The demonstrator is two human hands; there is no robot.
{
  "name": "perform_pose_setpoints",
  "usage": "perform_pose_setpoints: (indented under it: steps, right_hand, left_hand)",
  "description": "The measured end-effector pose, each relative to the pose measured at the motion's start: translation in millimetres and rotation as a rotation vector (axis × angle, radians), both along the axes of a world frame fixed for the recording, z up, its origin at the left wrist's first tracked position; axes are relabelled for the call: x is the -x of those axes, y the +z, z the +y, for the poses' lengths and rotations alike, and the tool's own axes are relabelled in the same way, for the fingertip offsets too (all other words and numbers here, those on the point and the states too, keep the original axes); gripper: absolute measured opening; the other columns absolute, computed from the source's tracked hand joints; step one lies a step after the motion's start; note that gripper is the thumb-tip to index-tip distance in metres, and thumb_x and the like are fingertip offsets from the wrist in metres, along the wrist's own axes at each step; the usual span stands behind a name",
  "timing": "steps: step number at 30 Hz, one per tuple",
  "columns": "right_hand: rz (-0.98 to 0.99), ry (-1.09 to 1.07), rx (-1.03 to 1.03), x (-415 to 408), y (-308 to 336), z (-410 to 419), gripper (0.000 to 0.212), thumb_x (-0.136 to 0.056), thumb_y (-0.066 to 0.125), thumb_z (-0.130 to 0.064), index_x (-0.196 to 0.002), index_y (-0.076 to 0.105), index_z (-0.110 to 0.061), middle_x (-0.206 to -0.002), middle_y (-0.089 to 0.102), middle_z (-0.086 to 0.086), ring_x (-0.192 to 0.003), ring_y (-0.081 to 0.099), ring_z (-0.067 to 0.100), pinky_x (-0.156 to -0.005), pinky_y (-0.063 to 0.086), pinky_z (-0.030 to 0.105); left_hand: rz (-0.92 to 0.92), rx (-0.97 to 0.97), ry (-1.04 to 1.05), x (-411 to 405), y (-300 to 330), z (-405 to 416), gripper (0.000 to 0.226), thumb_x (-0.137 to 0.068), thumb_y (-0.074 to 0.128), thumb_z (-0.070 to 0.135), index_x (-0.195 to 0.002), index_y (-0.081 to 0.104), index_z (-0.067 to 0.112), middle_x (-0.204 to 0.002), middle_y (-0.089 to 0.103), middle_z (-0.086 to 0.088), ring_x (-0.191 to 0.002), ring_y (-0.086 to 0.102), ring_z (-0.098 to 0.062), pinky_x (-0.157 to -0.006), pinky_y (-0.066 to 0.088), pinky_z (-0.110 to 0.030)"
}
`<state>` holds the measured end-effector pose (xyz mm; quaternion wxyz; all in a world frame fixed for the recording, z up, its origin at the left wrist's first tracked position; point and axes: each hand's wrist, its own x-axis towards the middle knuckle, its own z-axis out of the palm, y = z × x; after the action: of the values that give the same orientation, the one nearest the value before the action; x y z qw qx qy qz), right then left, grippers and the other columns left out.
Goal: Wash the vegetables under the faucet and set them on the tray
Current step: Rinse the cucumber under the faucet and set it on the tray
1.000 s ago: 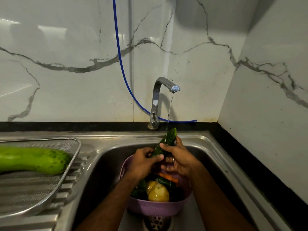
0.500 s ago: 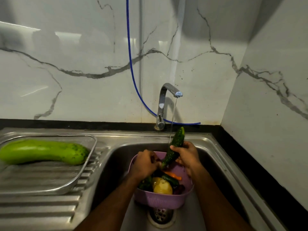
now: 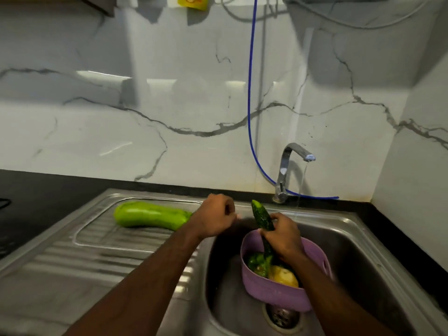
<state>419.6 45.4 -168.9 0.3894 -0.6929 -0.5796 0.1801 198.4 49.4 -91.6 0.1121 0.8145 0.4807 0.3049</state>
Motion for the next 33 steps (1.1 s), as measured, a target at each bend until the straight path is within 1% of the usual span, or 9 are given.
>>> perform_pose_setpoints:
  steps: [4,6,9,11,17,19,25,29,33]
  right_hand:
    - [-0.048,0.087,-0.045,17,20,-1,0.060,-0.075,0.089,-0.026,-0.130,0.066,-0.025,-0.119,0.071,-0.004,-0.109,0.065,0.016,-0.096,0.054,0.037]
    - [-0.075,0.177,-0.057,34,39,1,0.061,-0.076,0.090,-0.023,-0.131,0.065,-0.023,-0.119,0.070,-0.003,-0.108,0.063,0.012,-0.095,0.051,0.031]
    - [-0.104,0.277,-0.091,67,71,8,0.057,-0.075,0.090,-0.024,-0.127,0.067,-0.020,-0.116,0.071,0.000,-0.106,0.065,0.014,-0.097,0.051,0.030]
    - [-0.139,0.339,-0.102,94,91,10,0.054,-0.075,0.090,-0.026,-0.124,0.068,-0.018,-0.110,0.069,-0.001,-0.103,0.065,0.014,-0.093,0.050,0.027]
    - [-0.288,0.568,-0.059,179,128,19,0.055,-0.076,0.090,-0.028,-0.126,0.069,-0.018,-0.118,0.071,0.002,-0.100,0.063,0.012,-0.084,0.049,0.023]
    - [-0.361,0.623,-0.016,204,130,21,0.055,-0.076,0.090,-0.029,-0.126,0.069,-0.018,-0.121,0.071,0.003,-0.104,0.063,0.015,-0.089,0.050,0.025]
    - [-0.456,0.680,0.006,266,110,16,0.056,-0.080,0.087,-0.028,-0.130,0.067,-0.016,-0.128,0.068,0.007,-0.117,0.063,0.024,-0.103,0.052,0.039]
    - [-0.576,0.674,0.015,285,83,17,0.052,-0.080,0.086,-0.031,-0.126,0.068,-0.014,-0.126,0.068,0.011,-0.116,0.064,0.029,-0.098,0.053,0.036]
    - [-0.614,0.644,0.030,287,56,15,0.045,-0.085,0.079,-0.029,-0.124,0.068,-0.010,-0.127,0.067,0.014,-0.118,0.063,0.032,-0.093,0.049,0.033]
  left_hand:
    - [-0.015,-0.022,0.041,43,8,-6,0.019,-0.082,0.075,0.029,-0.074,0.070,0.013,-0.066,0.067,0.003,-0.060,0.057,-0.006,-0.054,0.037,-0.010]
    - [-0.013,-0.004,0.076,66,11,-9,0.020,-0.083,0.075,0.030,-0.073,0.070,0.013,-0.067,0.067,0.004,-0.060,0.057,-0.006,-0.054,0.038,-0.012]
    - [-0.019,0.039,0.115,105,11,-11,0.020,-0.083,0.075,0.027,-0.070,0.068,0.014,-0.065,0.067,0.000,-0.059,0.056,-0.008,-0.056,0.042,-0.020]
    - [-0.027,0.068,0.139,133,10,-14,0.020,-0.083,0.075,0.023,-0.067,0.066,0.016,-0.063,0.065,0.000,-0.057,0.054,-0.007,-0.057,0.043,-0.023]
    - [0.062,0.057,0.253,211,10,-27,0.027,-0.078,0.076,0.014,-0.058,0.061,0.024,-0.056,0.059,0.007,-0.054,0.053,-0.002,-0.055,0.039,-0.018]
    - [0.083,0.065,0.294,231,7,-30,0.037,-0.075,0.075,0.011,-0.050,0.055,0.030,-0.053,0.054,0.011,-0.053,0.052,0.000,-0.053,0.035,-0.012]
    - [0.112,0.105,0.354,261,-1,-39,0.039,-0.074,0.074,0.010,-0.047,0.054,0.029,-0.052,0.054,0.012,-0.052,0.052,0.000,-0.055,0.040,-0.019]
    - [0.147,0.111,0.388,266,-6,-38,0.027,-0.072,0.075,0.018,-0.053,0.059,0.029,-0.061,0.062,0.009,-0.066,0.063,-0.010,-0.062,0.048,-0.023]
    - [0.169,0.109,0.378,266,-9,-38,0.029,-0.071,0.079,0.022,-0.053,0.058,0.027,-0.058,0.060,0.009,-0.062,0.060,-0.010,-0.060,0.042,-0.021]
